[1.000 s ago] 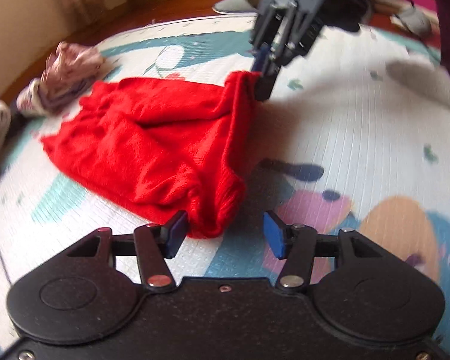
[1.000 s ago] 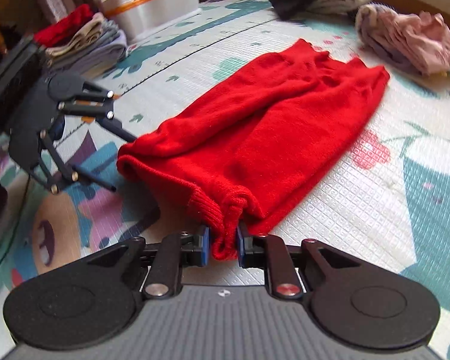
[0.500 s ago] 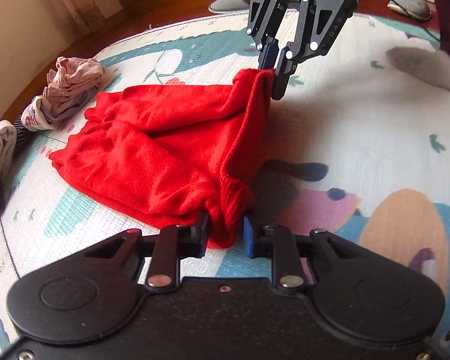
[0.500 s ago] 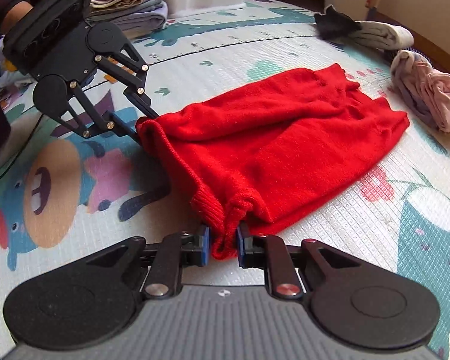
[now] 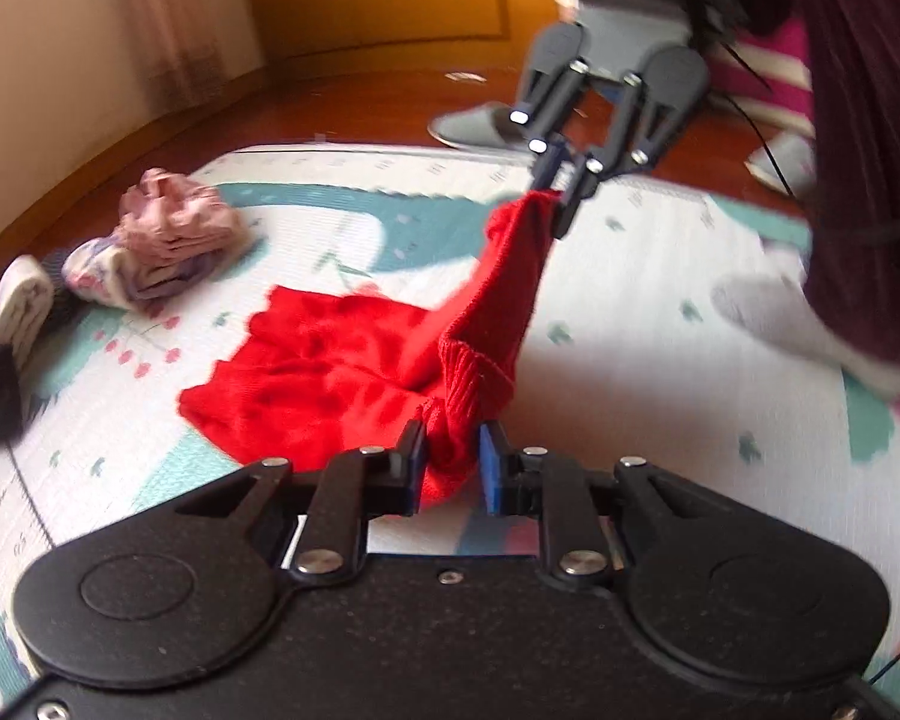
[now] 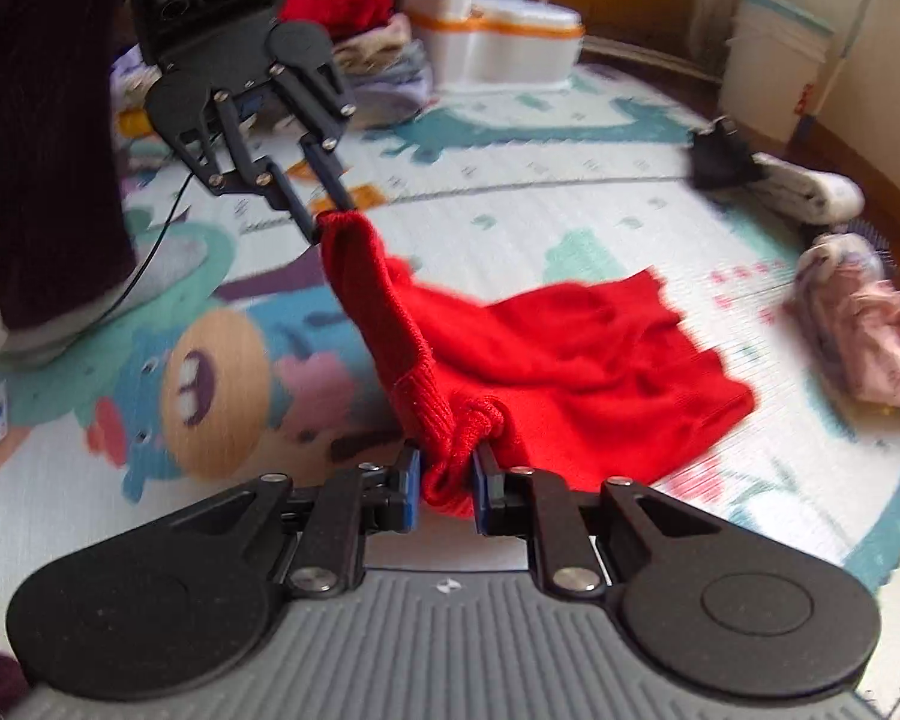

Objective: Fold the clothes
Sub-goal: 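Lift both sweater ends with both grippers and fold the strip in half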

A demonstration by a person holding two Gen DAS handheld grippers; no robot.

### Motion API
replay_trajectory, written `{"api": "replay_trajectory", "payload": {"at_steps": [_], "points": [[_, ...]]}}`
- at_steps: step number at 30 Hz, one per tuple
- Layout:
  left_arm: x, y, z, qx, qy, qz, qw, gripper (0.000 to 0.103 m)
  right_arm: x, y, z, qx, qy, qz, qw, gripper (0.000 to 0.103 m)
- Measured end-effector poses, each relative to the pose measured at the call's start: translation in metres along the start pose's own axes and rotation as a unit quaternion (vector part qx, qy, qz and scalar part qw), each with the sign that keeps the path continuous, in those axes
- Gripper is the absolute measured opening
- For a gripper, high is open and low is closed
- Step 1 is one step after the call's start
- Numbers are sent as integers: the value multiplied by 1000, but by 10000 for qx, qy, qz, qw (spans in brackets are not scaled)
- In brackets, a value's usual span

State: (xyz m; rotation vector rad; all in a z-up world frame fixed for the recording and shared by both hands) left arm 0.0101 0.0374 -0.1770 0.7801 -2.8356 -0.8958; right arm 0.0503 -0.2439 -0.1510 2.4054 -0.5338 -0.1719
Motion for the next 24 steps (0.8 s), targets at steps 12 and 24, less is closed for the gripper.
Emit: {"api": "replay_trajectory", "payload": {"at_steps": [12,24], "points": [[-117,-52,-28,180,1538,-334,9874,5,126,-31,-16,411,-1050,771,9906,19],[-200,-96,-8,-541,3310,670,9397,45,164,-65,3,443,-1788,704,9804,16]]}}
Point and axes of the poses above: each gripper's, at about its wrist camera, not at the fingertips, and y roughly against the way its jaws point, x to its right, z to its underside, the point moved 3 cm from there along -y, roughly the way its jaws point, and after that the axes turned 9 degrees about x, right-handed, at the moved point
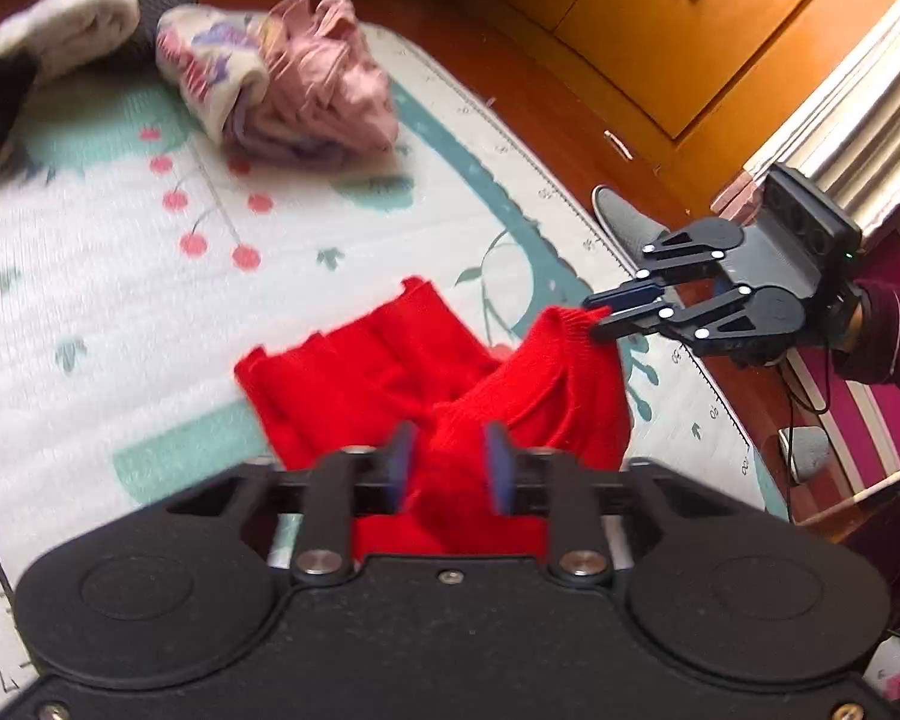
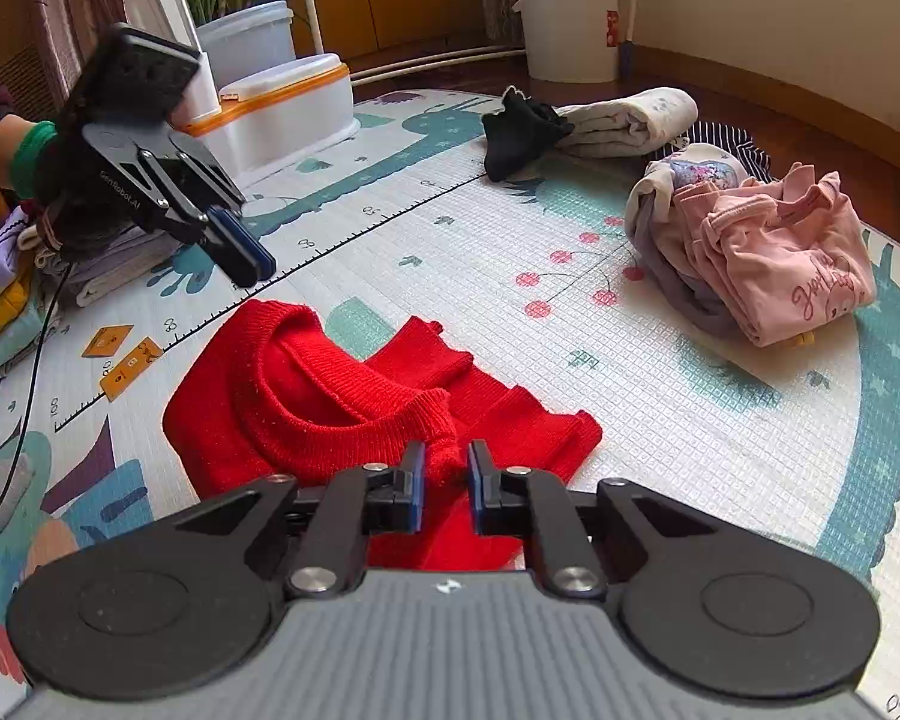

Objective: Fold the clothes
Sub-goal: 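Lift both sweater ends with both grippers and fold the strip in half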

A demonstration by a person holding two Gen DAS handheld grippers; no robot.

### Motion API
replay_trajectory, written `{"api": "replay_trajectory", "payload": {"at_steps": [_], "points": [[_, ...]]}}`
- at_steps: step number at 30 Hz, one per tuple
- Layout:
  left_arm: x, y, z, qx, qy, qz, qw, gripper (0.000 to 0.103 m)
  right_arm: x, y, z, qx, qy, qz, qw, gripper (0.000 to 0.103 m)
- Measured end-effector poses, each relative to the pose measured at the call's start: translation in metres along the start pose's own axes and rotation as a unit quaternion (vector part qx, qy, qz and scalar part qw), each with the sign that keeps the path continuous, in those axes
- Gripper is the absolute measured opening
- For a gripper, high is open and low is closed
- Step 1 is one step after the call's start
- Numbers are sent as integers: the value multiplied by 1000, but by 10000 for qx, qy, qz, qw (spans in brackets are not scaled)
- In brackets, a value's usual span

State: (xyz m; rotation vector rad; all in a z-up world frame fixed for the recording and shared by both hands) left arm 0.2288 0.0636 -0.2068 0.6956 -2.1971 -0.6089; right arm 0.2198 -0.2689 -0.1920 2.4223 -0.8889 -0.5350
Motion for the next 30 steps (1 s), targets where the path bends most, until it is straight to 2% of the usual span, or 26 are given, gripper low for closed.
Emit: {"api": "replay_trajectory", "payload": {"at_steps": [2,6,8,10,17,21,30], "points": [[-4,-3,8,-109,95,197,9997,50,-2,3,4,22,-5,1,10000,16],[0,-13,22,-125,-62,317,9994,50,-6,10,9,85,-43,-2,10000,16],[1,-20,24,-45,-206,167,9996,23,-5,9,9,128,-50,26,9999,15],[1,-18,20,165,-350,60,9992,13,-4,6,7,168,-52,71,9998,14],[-2,-10,-10,685,-689,-139,9952,11,12,-5,-15,480,47,325,9983,14],[-8,-16,-24,862,-704,-325,9933,11,26,-20,-25,537,82,511,9972,14],[-39,-46,-33,841,-886,-941,9880,11,59,-70,-21,287,-90,857,9959,14]]}}
Point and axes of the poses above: each gripper's, at about its wrist camera, not at the fingertips, and y roughly against the way its jaws point, x to its right, z to its underside, the point moved 3 cm from there along -y, roughly the way its jaws point, and after that the axes turned 9 degrees about x, right-handed, at the moved point
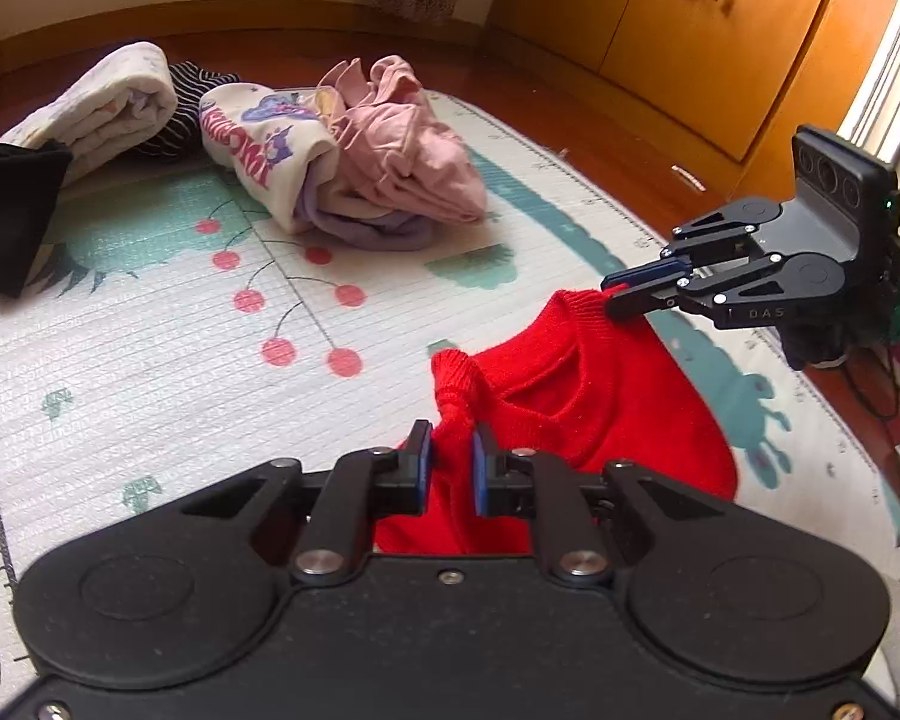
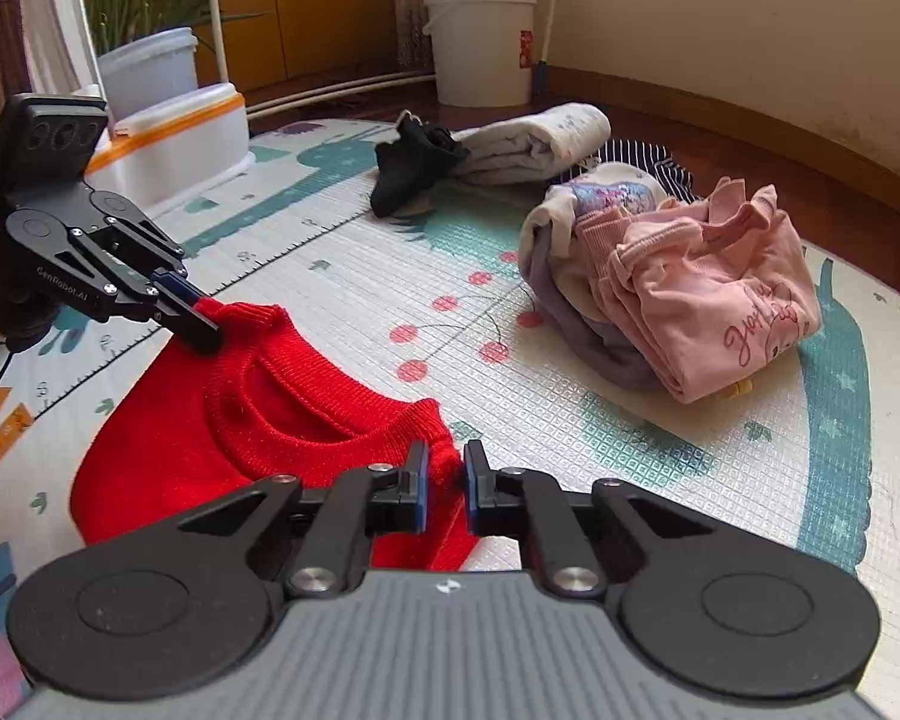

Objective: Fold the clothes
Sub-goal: 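Lift both sweater ends with both grippers and fold the strip in half, then lay the folded red sweater flat with both grippers, collar showing on top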

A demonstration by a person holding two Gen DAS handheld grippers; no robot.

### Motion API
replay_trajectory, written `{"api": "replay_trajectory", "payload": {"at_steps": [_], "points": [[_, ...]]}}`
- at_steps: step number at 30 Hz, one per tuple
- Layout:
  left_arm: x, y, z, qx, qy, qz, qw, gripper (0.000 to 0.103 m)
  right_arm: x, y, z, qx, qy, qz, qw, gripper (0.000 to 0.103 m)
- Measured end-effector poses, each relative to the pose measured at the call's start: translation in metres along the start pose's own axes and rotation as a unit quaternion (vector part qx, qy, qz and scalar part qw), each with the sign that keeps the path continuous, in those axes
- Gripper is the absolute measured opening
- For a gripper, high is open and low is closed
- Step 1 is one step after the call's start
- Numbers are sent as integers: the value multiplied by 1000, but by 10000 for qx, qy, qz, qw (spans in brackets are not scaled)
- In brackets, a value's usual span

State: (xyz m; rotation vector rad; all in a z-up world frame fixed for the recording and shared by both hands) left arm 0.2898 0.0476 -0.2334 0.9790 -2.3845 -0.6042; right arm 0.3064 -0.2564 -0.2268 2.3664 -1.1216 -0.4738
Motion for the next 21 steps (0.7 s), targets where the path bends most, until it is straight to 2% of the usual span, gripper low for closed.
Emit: {"api": "replay_trajectory", "payload": {"at_steps": [8,16,17,19,21], "points": [[-13,-20,17,-219,-40,-348,9991,11,7,-37,9,-274,-177,124,9994,14],[-19,-38,27,-314,76,-547,9980,11,16,-52,22,-437,-541,314,9971,14],[-19,-39,27,-302,96,-593,9977,13,16,-52,23,-440,-581,336,9968,15],[-22,-36,26,-268,195,-747,9967,28,21,-51,24,-437,-764,412,9953,17],[-25,-31,23,-225,318,-915,9950,39,26,-43,23,-310,-909,519,9940,36]]}}
Point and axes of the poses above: each gripper's, at about its wrist camera, not at the fingertips, and y roughly against the way its jaws point, x to its right, z to its underside, the point moved 3 cm from there along -y, roughly the way its jaws point, and after that the axes turned 9 degrees about x, right-handed, at the moved point
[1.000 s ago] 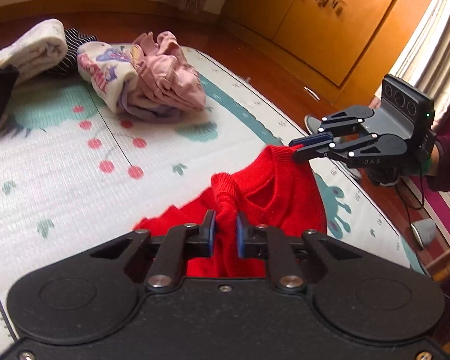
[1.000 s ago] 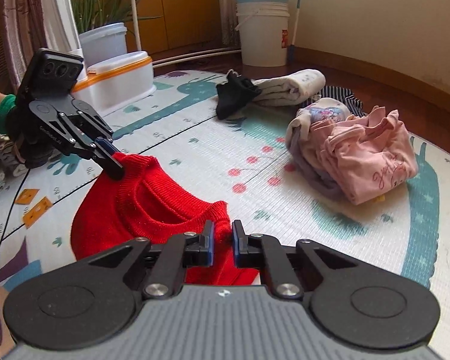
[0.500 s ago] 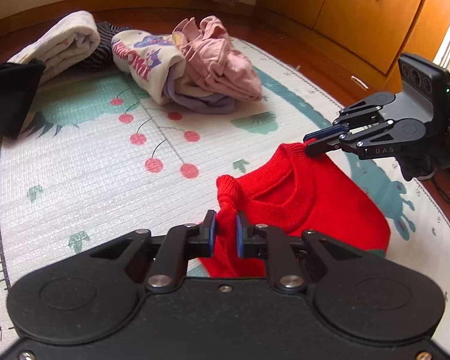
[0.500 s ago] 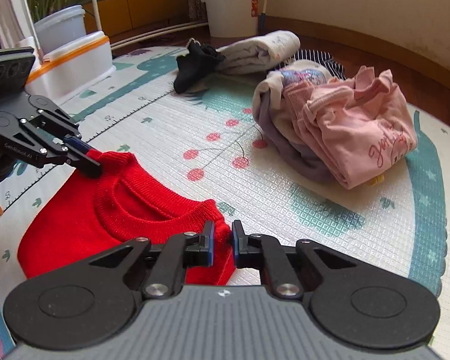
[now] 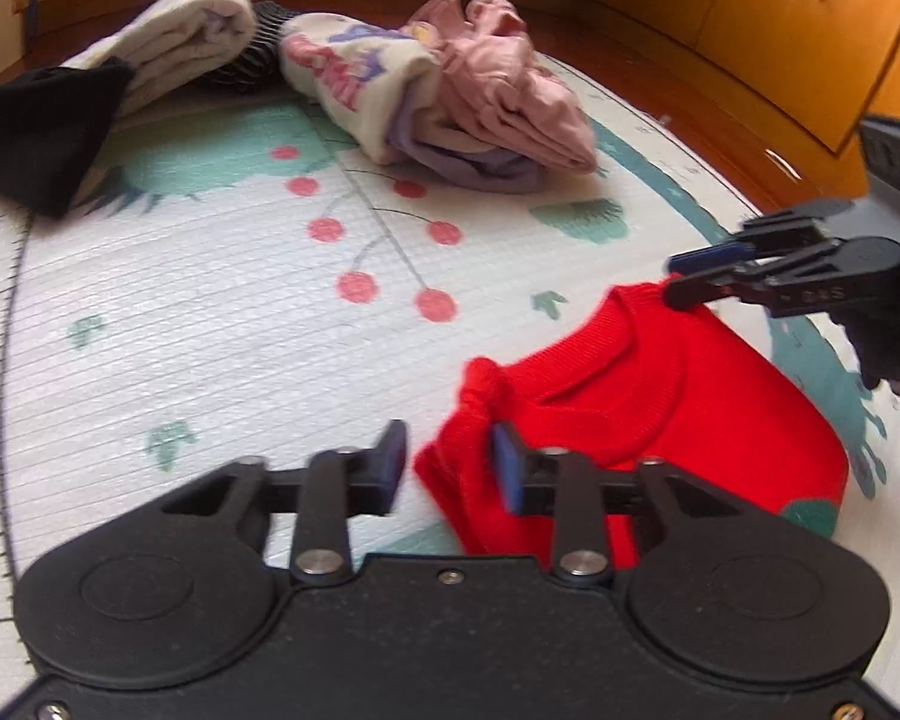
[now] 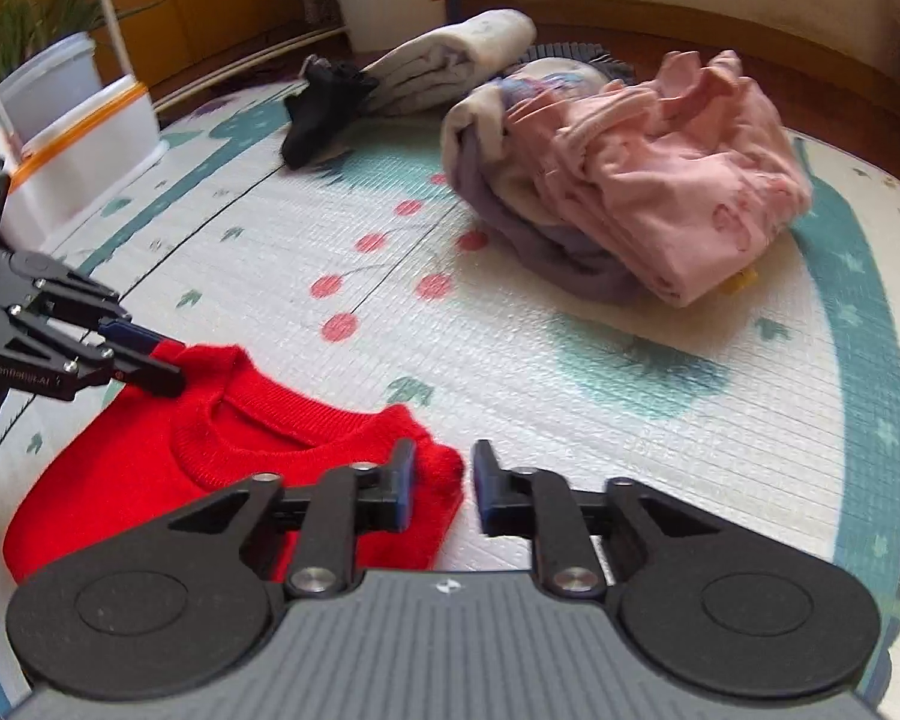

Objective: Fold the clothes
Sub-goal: 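Lay the folded red sweater flat with both grippers, collar showing on top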

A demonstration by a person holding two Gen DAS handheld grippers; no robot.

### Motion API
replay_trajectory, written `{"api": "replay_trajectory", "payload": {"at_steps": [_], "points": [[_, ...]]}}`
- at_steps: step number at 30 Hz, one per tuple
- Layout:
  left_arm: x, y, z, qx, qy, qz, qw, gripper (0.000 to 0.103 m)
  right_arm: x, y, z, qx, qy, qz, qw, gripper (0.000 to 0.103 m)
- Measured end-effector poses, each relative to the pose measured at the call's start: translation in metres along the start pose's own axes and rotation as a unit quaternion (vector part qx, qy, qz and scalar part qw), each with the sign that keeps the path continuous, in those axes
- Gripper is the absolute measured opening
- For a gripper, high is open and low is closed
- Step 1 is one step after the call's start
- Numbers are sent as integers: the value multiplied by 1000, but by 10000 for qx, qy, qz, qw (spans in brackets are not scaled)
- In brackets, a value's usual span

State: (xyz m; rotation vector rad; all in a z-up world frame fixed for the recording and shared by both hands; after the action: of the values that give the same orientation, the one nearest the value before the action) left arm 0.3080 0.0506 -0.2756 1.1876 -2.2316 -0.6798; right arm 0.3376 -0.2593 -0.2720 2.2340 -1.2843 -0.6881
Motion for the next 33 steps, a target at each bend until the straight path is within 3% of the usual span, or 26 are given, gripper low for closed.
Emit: {"api": "replay_trajectory", "payload": {"at_steps": [3,5,9,14,15,18,22,25,27,30,33], "points": [[-2,20,-4,170,103,-85,9998,39,5,21,-3,325,-52,133,9994,36],[8,38,-5,291,-11,51,9996,39,-4,43,0,549,324,123,9979,37],[57,59,10,208,-836,695,9939,39,-44,76,26,610,1480,-286,9867,36],[101,50,48,-86,-2158,988,9714,39,-92,84,58,433,2486,-757,9647,37],[100,46,52,-141,-2184,979,9708,39,-96,81,61,376,2565,-778,9627,37],[89,29,64,-321,-2207,846,9711,41,-84,64,66,80,2222,-639,9729,44],[74,18,66,-264,-1960,950,9756,49,-70,49,69,-34,1780,-653,9819,47],[81,27,57,-328,-1925,843,9771,46,-76,52,64,-76,1900,-606,9799,47],[88,40,51,-185,-1857,891,9784,46,-81,66,61,140,1911,-584,9797,45],[109,55,50,22,-1967,994,9754,46,-102,85,63,404,2141,-754,9731,38],[126,49,58,-18,-1998,1014,9746,46,-127,85,71,369,2380,-997,9654,35]]}}
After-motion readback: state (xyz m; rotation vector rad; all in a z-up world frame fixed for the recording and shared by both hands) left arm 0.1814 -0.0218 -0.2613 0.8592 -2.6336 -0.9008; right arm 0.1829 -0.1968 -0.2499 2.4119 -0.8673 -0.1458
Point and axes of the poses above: each gripper's, at about its wrist camera, not at the fingertips, and y roughly against the way its jaws point, x to its right, z to its underside, the point moved 3 cm from there along -y, roughly the way its jaws point, and after that the axes turned 9 degrees about x, right-handed, at the moved point
